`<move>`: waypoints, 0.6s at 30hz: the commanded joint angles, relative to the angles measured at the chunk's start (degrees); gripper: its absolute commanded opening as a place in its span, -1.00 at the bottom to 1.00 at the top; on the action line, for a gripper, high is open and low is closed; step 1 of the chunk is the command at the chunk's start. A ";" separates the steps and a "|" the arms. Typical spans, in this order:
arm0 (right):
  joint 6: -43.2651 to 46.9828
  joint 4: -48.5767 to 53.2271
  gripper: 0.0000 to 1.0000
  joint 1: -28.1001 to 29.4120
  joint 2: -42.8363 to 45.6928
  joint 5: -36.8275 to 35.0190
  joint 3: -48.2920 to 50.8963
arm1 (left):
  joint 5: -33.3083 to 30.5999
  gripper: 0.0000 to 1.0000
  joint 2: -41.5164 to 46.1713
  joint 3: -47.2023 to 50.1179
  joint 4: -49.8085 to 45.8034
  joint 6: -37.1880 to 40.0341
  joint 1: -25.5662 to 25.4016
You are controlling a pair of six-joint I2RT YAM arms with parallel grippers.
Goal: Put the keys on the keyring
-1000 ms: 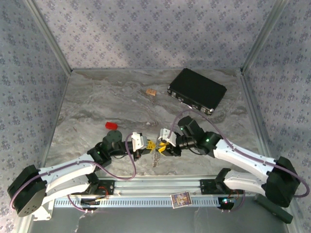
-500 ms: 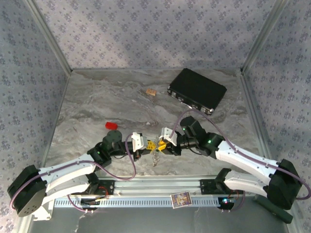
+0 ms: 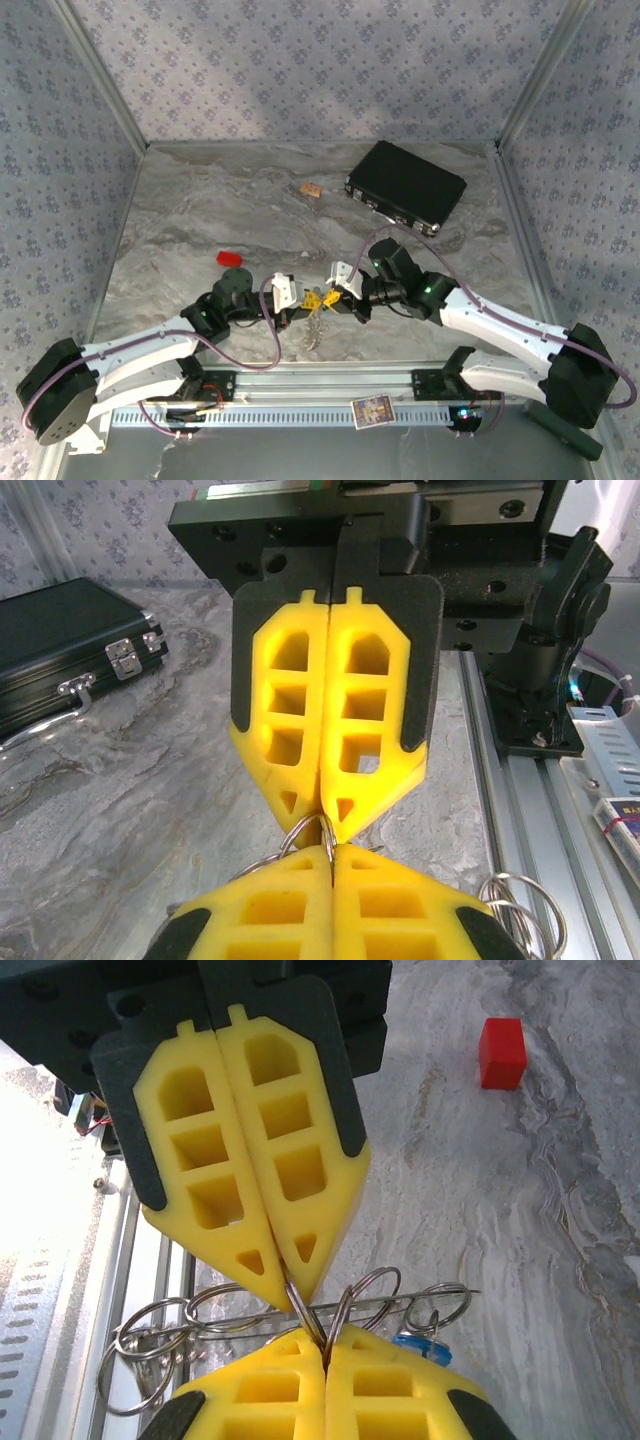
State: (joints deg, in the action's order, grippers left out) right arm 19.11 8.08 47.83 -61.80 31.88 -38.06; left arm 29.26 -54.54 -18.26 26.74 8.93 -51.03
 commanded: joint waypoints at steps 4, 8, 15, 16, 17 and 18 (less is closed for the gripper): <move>3.70 5.75 -1.00 0.41 -0.43 0.41 -4.26 | -1.48 -0.70 0.18 -3.89 -5.20 2.65 -0.41; 8.44 15.30 -1.00 2.14 -3.11 -2.56 -9.65 | -1.73 -0.69 -1.04 -6.89 -11.58 5.24 -0.39; 11.15 21.84 -1.00 3.33 -4.68 -3.19 -14.72 | -1.72 -1.00 -2.33 -9.87 -16.42 7.77 -0.52; 10.55 20.90 -1.00 2.96 -4.03 -3.13 -14.07 | -1.72 -1.00 -2.28 -9.71 -16.24 7.86 -0.47; 9.55 19.42 -1.00 2.51 -3.23 -2.81 -13.00 | -1.88 -1.00 -2.00 -9.41 -15.75 7.86 -0.50; 8.25 17.61 -0.79 1.94 -2.35 -2.66 -11.70 | -2.05 -1.00 -1.77 -8.97 -15.08 7.71 -0.49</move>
State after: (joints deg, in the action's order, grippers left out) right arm 27.92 27.00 50.06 -66.70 26.57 -50.35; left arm 27.99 -56.47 -26.17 11.62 15.18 -51.46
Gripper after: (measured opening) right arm 0.076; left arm 0.045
